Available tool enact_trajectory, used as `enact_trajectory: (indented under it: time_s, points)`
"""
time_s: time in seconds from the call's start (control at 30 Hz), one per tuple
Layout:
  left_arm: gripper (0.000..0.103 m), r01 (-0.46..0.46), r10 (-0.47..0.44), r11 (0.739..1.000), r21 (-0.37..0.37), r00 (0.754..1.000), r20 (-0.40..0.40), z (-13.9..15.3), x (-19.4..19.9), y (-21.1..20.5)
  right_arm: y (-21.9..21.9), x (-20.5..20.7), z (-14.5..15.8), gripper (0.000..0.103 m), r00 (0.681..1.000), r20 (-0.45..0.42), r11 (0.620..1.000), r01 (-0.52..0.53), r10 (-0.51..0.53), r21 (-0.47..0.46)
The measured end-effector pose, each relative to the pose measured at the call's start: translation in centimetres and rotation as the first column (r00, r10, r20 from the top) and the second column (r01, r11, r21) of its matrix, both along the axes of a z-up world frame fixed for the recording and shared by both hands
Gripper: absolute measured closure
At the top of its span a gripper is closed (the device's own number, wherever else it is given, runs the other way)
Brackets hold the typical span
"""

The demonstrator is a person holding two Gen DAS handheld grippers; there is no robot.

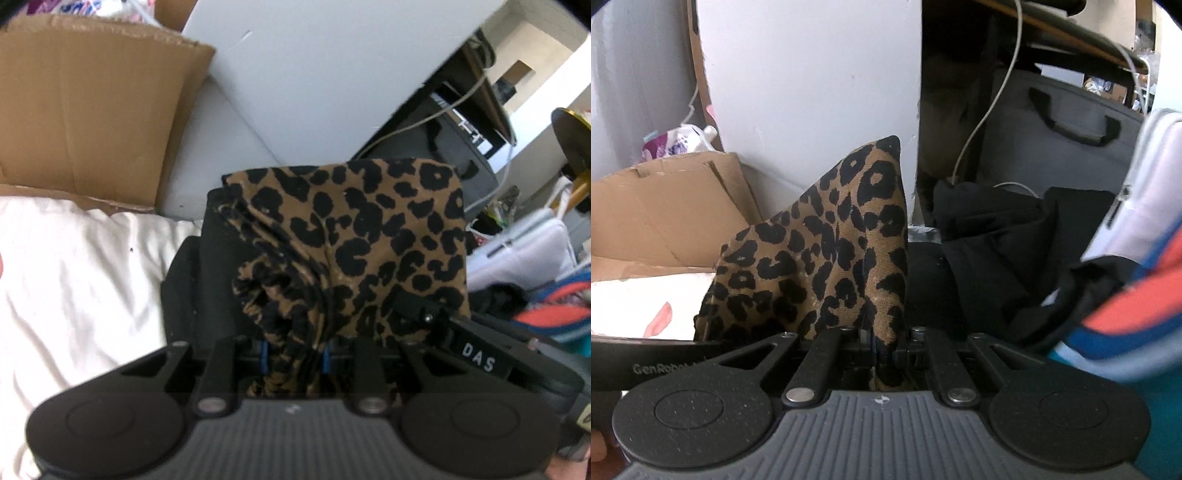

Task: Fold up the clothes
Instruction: 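Carry the held leopard skirt with both tools toward the clothes pile, then lower the folded skirt onto the black clothes with both tools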

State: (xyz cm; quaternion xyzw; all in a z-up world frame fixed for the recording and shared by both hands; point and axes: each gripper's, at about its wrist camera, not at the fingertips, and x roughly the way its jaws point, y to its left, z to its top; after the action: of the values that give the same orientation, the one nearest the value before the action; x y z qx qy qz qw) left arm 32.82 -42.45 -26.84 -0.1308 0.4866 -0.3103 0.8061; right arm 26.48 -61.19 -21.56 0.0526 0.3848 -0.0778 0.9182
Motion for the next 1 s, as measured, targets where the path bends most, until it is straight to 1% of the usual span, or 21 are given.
enact_trajectory:
  time_s: [0.1,0.27,0.37,0.47,0.67,0.73,0.77,0.8,0.83,0.87,0.9,0.93,1.0]
  points:
    - [0.077,0.01,-0.009,1.0,0.007,1.0,-0.023,-0.9,1.5,-0.6,-0.7,1.9,-1.1,0.097,1.0,-0.021,1.0,0.005,-0.005,0.012]
    - [0.077,0.018,-0.018,1.0,0.014,1.0,-0.025,-1.7,2.9,-1.3,-1.9,4.3,-2.5,0.097,0.998,-0.056,1.0,0.0,0.0,0.016]
    - [0.077,-0.003,0.003,1.0,0.014,1.0,-0.018,-1.5,3.1,-1.2,-2.2,5.3,-2.7,0.097,0.998,-0.056,1.0,-0.009,0.011,0.028]
    - [0.077,-0.002,0.002,1.0,0.014,1.0,-0.011,-1.5,3.6,-1.2,-2.5,6.0,-2.7,0.097,0.999,-0.046,0.999,-0.002,0.004,0.04]
    - [0.077,-0.023,0.023,1.0,0.013,0.999,-0.028,-2.6,5.3,-1.2,-2.6,7.6,-3.5,0.097,0.999,-0.039,0.999,-0.008,0.009,0.039]
    - [0.075,-0.03,0.031,0.999,0.03,0.999,-0.043,-3.4,5.6,-1.2,-2.6,8.2,-4.1,0.094,0.999,-0.049,1.0,-0.01,0.011,0.024]
    - [0.07,-0.032,0.035,0.999,0.042,0.998,-0.054,-3.9,5.8,-1.3,-2.6,8.4,-4.5,0.09,0.998,-0.06,1.0,-0.009,0.01,0.012]
    - [0.062,-0.036,0.039,0.998,0.05,0.997,-0.065,-4.2,6.1,-1.2,-2.6,8.6,-4.7,0.083,0.998,-0.069,1.0,-0.005,0.005,-0.008]
    - [0.057,-0.04,0.044,0.997,0.059,0.996,-0.072,-4.2,6.4,-1.1,-2.7,8.6,-4.8,0.071,0.997,-0.071,0.999,0.003,-0.006,-0.037]
    - [0.051,-0.042,0.047,0.996,0.074,0.997,-0.065,-3.9,6.4,-0.9,-2.7,8.6,-4.7,0.068,0.998,-0.068,0.998,0.014,-0.019,-0.069]
    - [0.047,-0.042,0.046,0.995,0.09,0.998,-0.047,-3.4,6.2,-0.7,-2.8,8.4,-4.5,0.068,0.998,-0.059,0.995,0.028,-0.034,-0.095]
    - [0.047,-0.042,0.045,0.993,0.106,0.999,-0.028,-2.9,6.1,-0.5,-2.8,8.1,-4.2,0.068,0.998,-0.048,0.993,0.041,-0.047,-0.107]
    - [0.047,-0.04,0.04,0.99,0.134,0.999,0.006,-1.9,5.7,-0.2,-2.8,7.3,-3.5,0.068,0.998,-0.023,0.994,0.059,-0.061,-0.088]
